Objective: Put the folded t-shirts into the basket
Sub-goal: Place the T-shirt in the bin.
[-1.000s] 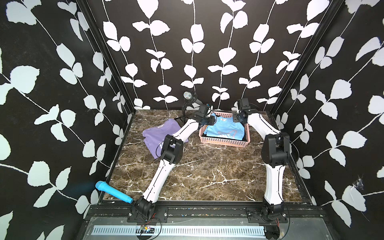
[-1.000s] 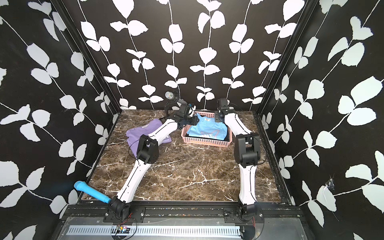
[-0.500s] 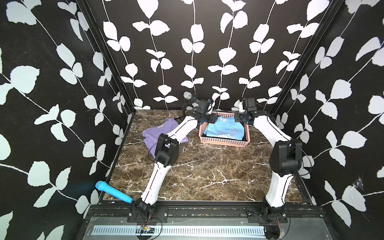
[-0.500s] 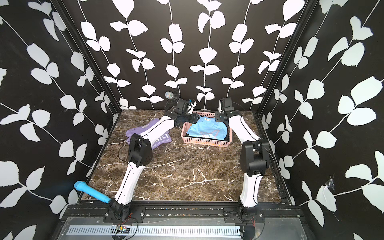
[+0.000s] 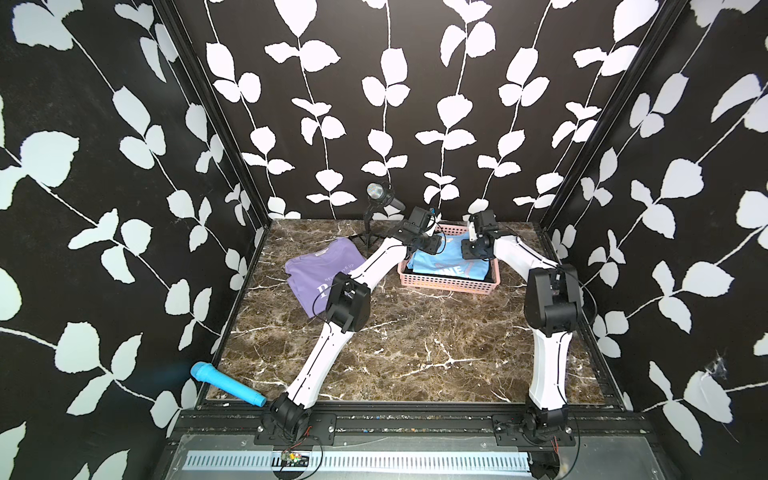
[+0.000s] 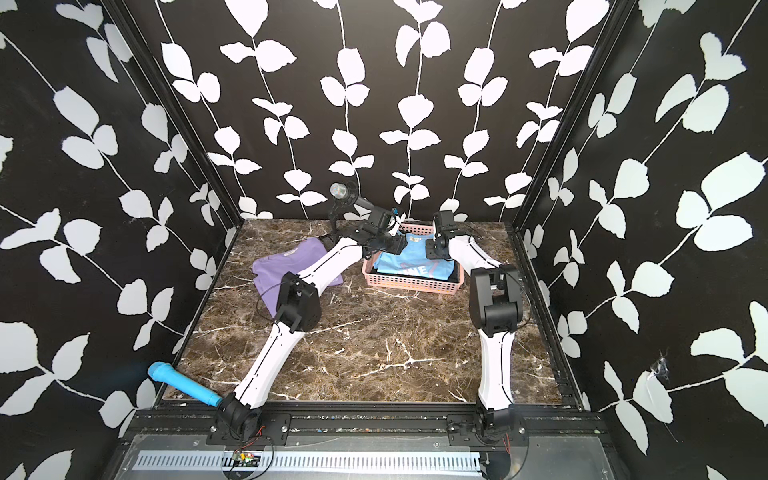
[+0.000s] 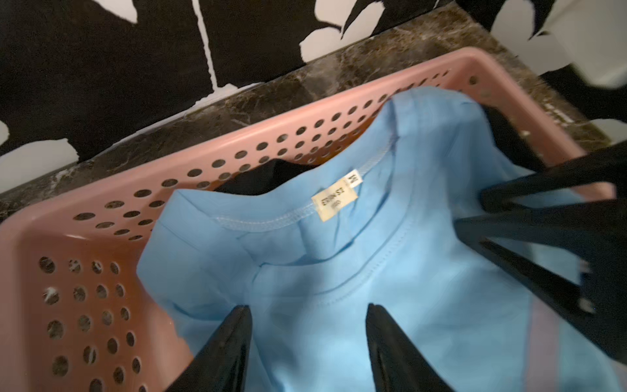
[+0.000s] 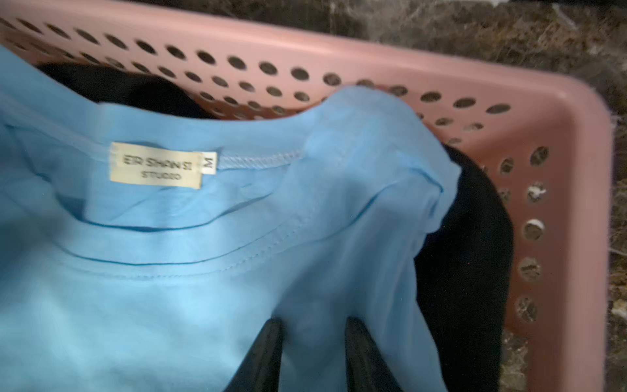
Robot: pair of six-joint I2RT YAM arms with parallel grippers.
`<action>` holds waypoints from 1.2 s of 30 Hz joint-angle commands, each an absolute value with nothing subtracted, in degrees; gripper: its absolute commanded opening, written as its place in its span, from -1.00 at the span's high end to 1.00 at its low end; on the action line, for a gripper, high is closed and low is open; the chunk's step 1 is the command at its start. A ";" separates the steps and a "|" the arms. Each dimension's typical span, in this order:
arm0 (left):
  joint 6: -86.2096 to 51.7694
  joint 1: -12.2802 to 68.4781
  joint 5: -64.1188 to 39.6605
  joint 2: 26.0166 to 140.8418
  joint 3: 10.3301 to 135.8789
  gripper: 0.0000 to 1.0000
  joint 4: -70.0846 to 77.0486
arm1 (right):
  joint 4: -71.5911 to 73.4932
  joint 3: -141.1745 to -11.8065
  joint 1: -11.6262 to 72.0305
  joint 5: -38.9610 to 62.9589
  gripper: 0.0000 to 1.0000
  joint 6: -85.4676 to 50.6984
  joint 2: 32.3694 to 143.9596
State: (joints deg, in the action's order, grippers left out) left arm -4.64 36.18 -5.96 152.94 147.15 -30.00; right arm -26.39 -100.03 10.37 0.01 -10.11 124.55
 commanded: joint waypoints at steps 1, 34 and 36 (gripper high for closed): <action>-4.61 35.59 -2.19 154.79 149.32 -0.16 -32.48 | -28.89 -101.86 9.38 -1.27 0.29 -10.63 126.27; -3.69 34.85 -0.77 118.49 110.41 -0.38 -25.78 | -32.52 -88.16 11.15 5.76 0.38 -9.43 116.47; -3.29 34.50 1.54 115.63 106.43 -0.39 -25.74 | -33.28 -88.76 11.23 4.84 0.37 -8.91 117.53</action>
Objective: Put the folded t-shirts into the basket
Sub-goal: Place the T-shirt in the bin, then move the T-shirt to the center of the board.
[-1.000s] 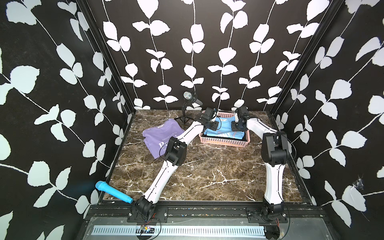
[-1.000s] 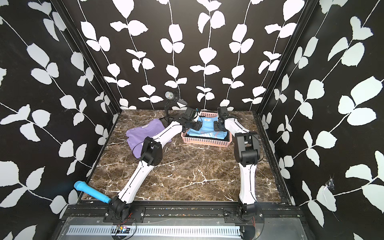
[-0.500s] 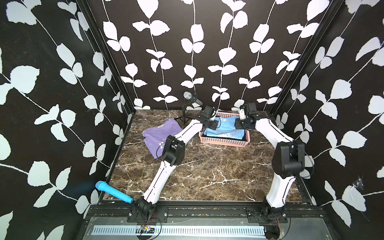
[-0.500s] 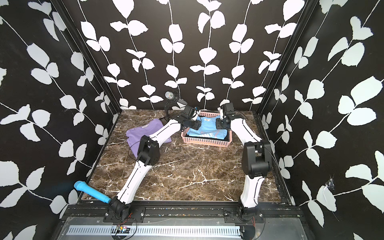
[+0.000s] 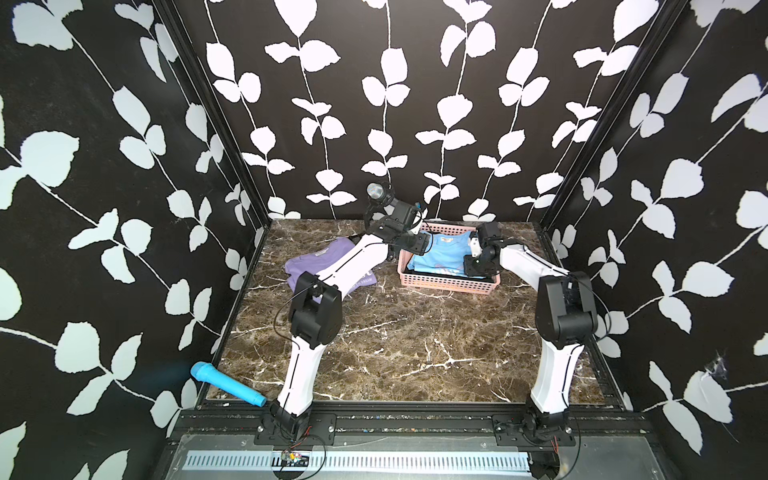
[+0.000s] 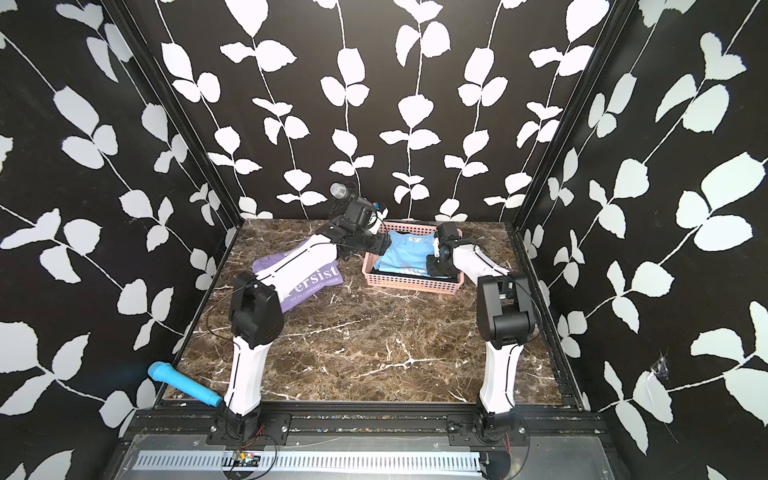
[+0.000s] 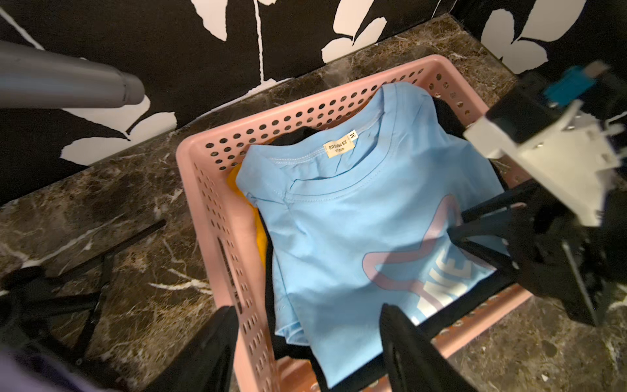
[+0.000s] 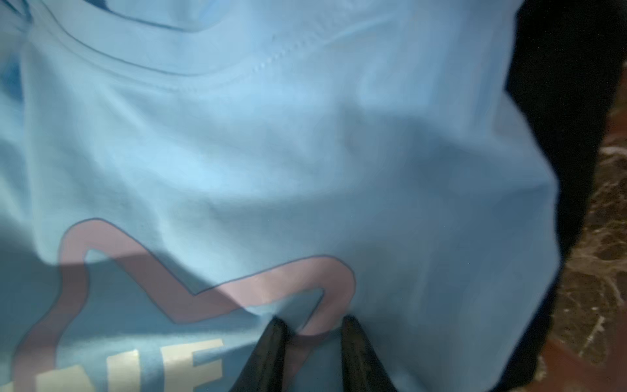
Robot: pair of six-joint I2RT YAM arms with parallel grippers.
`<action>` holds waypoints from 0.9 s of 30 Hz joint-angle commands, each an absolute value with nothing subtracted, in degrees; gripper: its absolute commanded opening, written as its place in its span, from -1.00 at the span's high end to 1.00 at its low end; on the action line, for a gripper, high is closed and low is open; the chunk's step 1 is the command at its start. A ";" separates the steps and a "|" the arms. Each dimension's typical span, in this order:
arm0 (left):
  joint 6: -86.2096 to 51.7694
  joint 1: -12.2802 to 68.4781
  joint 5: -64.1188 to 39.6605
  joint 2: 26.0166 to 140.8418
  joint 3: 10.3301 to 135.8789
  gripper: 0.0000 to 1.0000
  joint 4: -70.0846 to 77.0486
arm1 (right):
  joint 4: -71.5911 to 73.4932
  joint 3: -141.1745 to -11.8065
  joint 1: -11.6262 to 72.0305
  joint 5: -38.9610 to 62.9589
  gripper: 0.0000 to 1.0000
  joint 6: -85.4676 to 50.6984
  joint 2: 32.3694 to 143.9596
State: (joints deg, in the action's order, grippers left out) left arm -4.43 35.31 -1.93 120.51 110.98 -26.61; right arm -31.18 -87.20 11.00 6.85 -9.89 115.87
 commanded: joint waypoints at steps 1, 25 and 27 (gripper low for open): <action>-3.18 34.29 2.77 114.35 104.29 -0.39 -25.68 | -33.69 -88.92 11.25 4.30 0.36 -8.58 117.55; -10.18 14.85 4.71 101.62 71.68 -0.42 -20.98 | -19.97 -72.80 14.69 14.23 -0.22 -14.93 86.86; -9.48 14.68 4.83 104.30 73.99 -0.41 -22.90 | -20.29 -71.90 15.49 14.15 -0.26 -14.85 85.42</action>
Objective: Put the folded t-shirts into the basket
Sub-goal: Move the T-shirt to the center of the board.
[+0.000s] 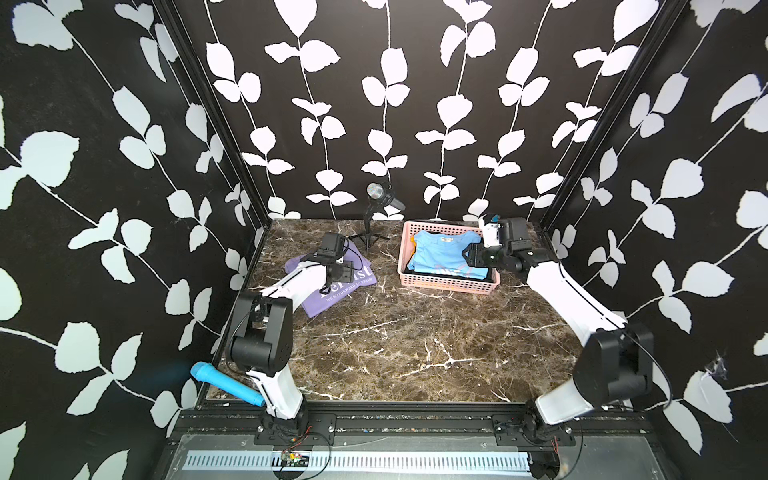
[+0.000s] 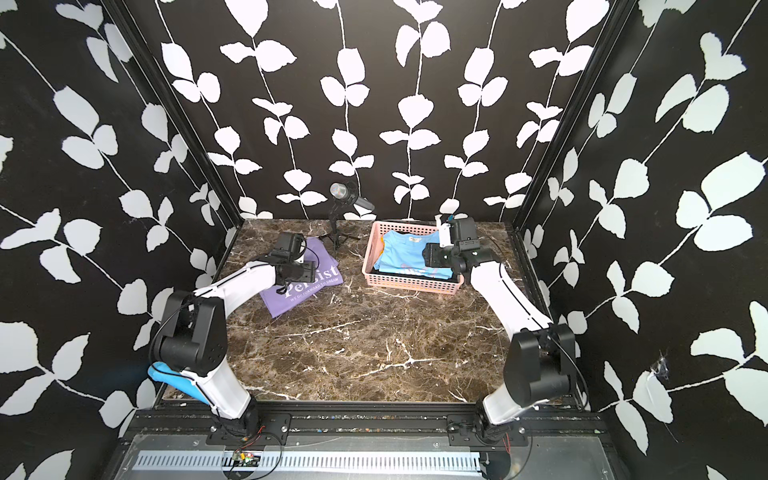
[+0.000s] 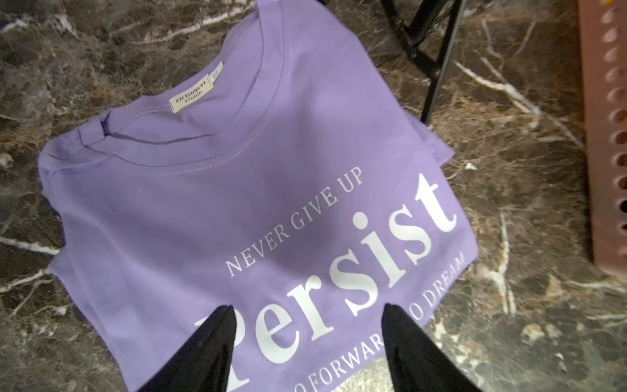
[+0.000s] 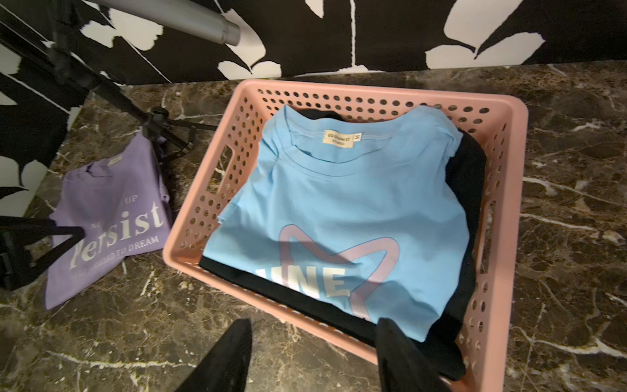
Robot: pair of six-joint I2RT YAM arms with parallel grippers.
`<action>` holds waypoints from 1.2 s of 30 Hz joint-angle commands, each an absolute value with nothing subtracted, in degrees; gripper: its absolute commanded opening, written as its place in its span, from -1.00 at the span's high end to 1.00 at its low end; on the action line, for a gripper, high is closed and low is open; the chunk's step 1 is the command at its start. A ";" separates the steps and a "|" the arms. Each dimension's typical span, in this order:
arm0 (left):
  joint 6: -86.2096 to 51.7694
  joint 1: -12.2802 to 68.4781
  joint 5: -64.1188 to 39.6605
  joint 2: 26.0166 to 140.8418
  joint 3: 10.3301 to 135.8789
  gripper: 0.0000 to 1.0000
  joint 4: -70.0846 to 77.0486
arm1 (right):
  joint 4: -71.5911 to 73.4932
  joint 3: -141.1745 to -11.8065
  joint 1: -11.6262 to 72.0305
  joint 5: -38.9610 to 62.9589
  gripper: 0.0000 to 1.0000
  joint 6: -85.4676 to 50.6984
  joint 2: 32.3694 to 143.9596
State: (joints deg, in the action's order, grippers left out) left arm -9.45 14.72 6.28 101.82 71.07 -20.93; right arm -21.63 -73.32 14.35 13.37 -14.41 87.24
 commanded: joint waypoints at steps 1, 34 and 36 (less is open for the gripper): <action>-9.01 14.68 4.90 105.66 75.00 -0.41 -23.81 | -20.32 -71.49 15.80 14.15 -0.27 -14.88 84.86; -22.88 39.05 1.07 88.87 40.03 -0.29 -16.02 | -19.35 -59.78 17.67 14.08 -0.31 -17.89 72.72; -23.32 42.69 0.41 89.01 39.82 -0.29 -16.25 | -19.96 -59.99 17.67 13.84 -0.31 -17.69 73.37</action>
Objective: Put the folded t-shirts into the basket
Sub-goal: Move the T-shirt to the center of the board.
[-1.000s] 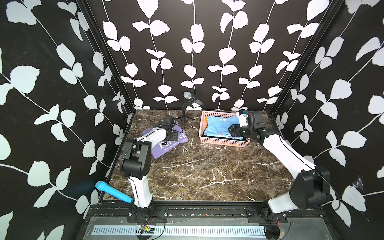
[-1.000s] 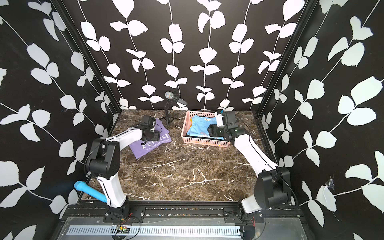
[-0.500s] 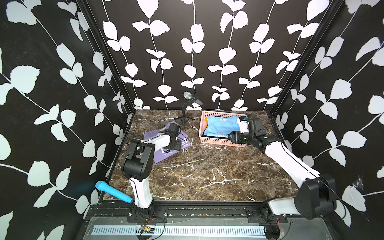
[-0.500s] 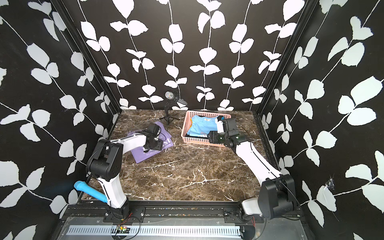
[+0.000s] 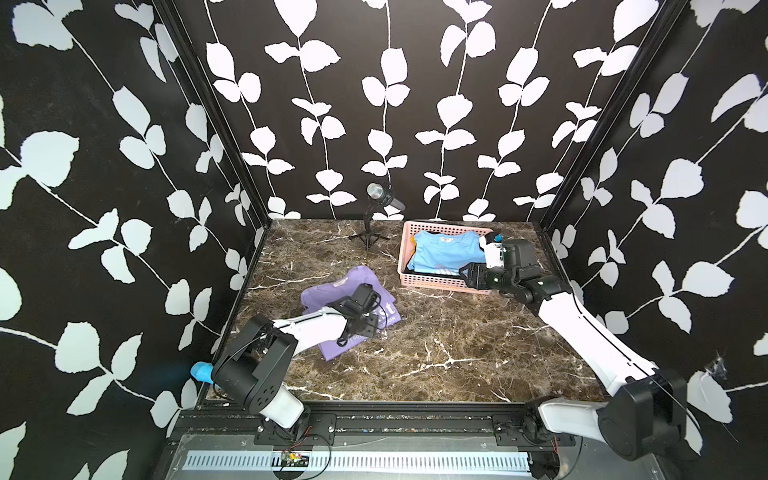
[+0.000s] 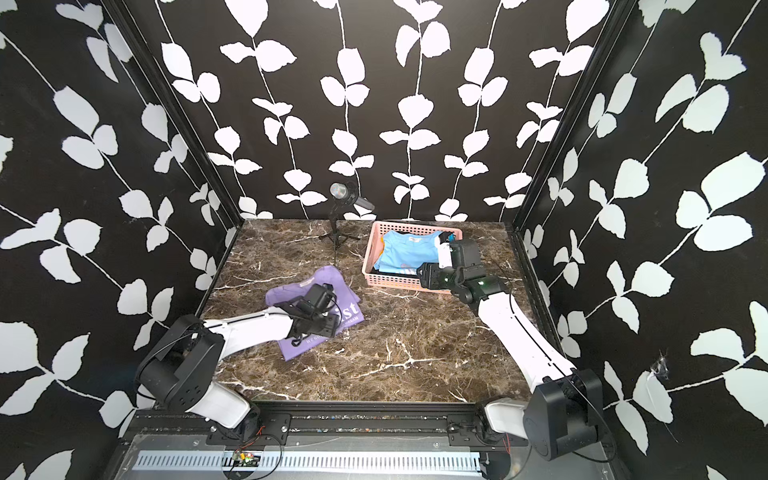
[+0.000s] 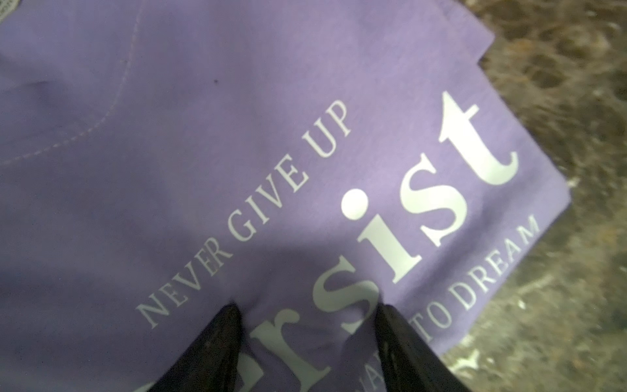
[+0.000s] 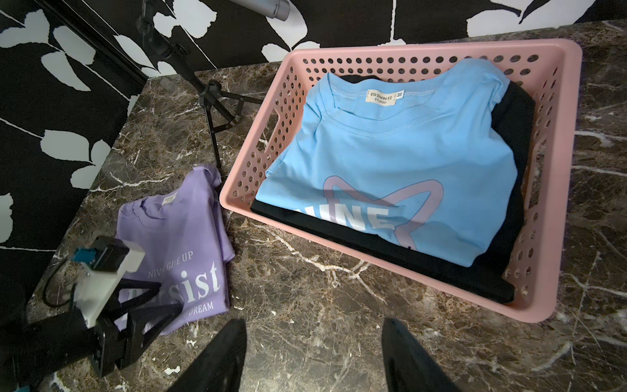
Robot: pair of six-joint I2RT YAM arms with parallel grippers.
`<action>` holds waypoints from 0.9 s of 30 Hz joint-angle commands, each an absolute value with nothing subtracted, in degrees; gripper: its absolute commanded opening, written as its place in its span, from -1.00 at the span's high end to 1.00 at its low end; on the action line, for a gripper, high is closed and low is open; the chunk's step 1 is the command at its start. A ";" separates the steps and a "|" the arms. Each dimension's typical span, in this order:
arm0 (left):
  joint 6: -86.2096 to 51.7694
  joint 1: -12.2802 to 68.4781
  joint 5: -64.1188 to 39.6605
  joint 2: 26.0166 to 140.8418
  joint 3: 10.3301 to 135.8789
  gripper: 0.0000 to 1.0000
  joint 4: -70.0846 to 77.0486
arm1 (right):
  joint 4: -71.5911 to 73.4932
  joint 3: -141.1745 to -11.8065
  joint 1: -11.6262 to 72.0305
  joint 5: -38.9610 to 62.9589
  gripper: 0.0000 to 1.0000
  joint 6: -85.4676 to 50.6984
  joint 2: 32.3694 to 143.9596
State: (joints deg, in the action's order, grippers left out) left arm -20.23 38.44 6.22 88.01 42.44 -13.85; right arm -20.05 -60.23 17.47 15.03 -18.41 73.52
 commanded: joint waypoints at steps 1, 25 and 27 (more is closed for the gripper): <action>-23.48 44.23 0.31 89.26 39.84 -0.28 -16.46 | -20.25 -60.07 17.60 13.82 -0.31 -17.66 73.62; -12.15 63.19 -0.71 98.74 57.93 -0.24 -25.84 | -27.49 -59.61 14.08 13.64 -0.32 -15.25 79.89; -11.52 63.19 0.78 96.66 57.72 -0.30 -26.01 | -25.99 -58.10 14.40 15.49 -0.32 -15.76 80.01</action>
